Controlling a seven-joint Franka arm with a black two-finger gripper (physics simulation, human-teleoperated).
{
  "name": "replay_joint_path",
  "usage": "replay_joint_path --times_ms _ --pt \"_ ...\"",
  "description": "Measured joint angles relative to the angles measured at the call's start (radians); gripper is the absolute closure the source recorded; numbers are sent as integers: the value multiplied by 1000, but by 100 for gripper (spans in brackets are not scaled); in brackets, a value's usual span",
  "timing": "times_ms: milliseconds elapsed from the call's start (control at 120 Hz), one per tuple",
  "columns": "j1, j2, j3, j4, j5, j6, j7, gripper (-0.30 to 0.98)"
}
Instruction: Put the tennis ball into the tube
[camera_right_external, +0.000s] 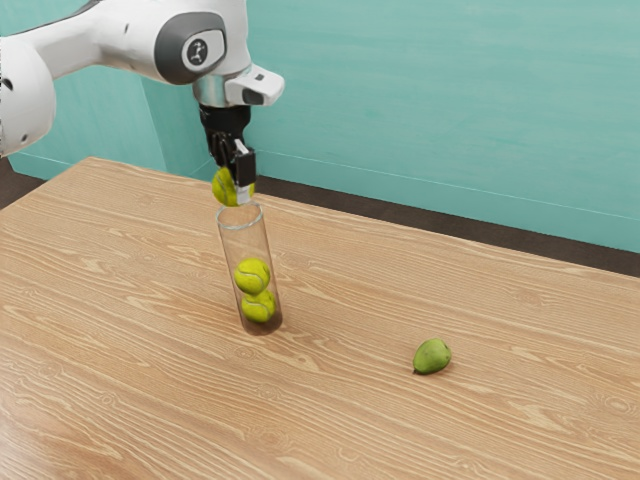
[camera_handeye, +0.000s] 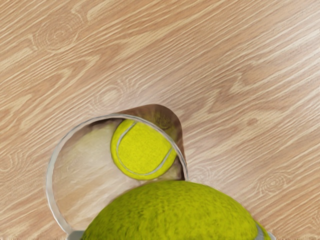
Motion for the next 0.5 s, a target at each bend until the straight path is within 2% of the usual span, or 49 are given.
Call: replay_joint_path --times_ms 233,350,500 --pt "13 36 -3 21 12 -20 8 15" --pt "14 36 -8 27 29 -25 16 9" --pt "5 -39 -82 -5 31 -28 22 4"
